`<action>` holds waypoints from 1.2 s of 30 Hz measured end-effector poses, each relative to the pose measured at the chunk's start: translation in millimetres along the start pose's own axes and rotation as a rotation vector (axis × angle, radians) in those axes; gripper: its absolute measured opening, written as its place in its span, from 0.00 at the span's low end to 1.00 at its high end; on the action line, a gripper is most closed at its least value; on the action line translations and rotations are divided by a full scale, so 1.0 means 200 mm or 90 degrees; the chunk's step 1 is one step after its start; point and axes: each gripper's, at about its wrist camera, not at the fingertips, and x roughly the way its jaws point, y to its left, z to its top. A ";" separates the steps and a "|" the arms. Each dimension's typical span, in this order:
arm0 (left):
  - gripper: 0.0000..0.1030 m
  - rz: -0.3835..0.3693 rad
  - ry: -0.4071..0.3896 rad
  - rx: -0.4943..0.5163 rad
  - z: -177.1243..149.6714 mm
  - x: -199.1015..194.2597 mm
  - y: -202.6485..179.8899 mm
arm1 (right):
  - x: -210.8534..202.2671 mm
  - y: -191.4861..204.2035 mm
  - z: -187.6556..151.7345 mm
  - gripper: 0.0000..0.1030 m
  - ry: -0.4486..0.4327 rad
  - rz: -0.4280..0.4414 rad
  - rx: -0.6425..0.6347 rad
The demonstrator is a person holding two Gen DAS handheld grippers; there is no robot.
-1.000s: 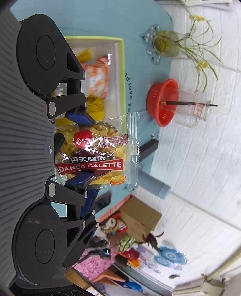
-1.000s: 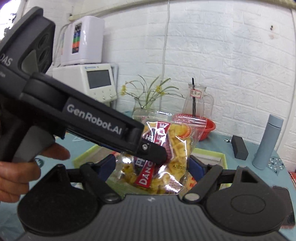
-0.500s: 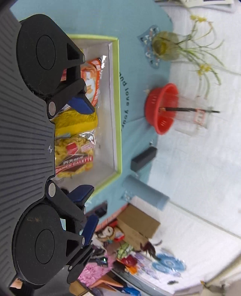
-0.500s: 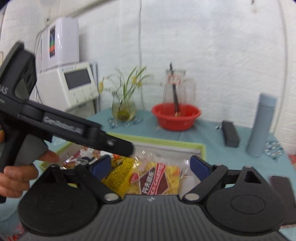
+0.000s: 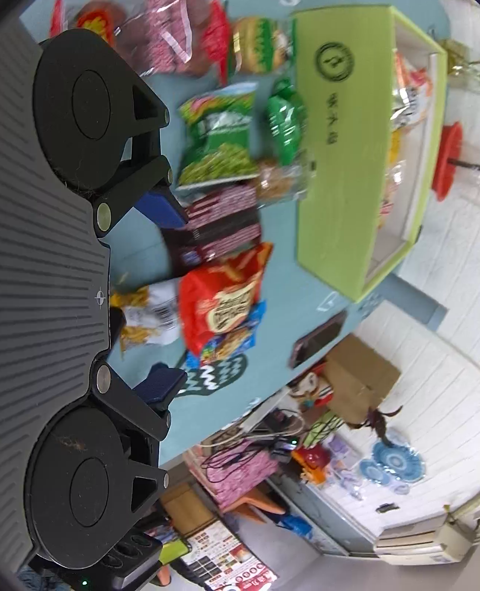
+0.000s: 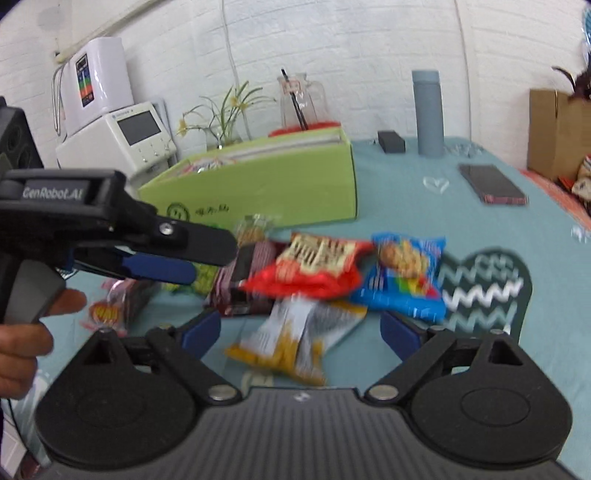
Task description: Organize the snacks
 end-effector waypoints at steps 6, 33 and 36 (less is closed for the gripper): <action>0.68 0.039 -0.023 0.032 0.12 0.04 -0.08 | 0.01 0.04 0.06 0.90 -0.029 0.004 -0.068; 0.32 0.061 -0.005 0.007 0.16 0.01 -0.01 | 0.17 0.21 0.21 0.77 -0.029 0.076 -0.112; 0.32 0.075 -0.005 -0.014 0.08 -0.09 0.04 | 0.15 0.31 0.16 0.78 -0.022 0.100 -0.111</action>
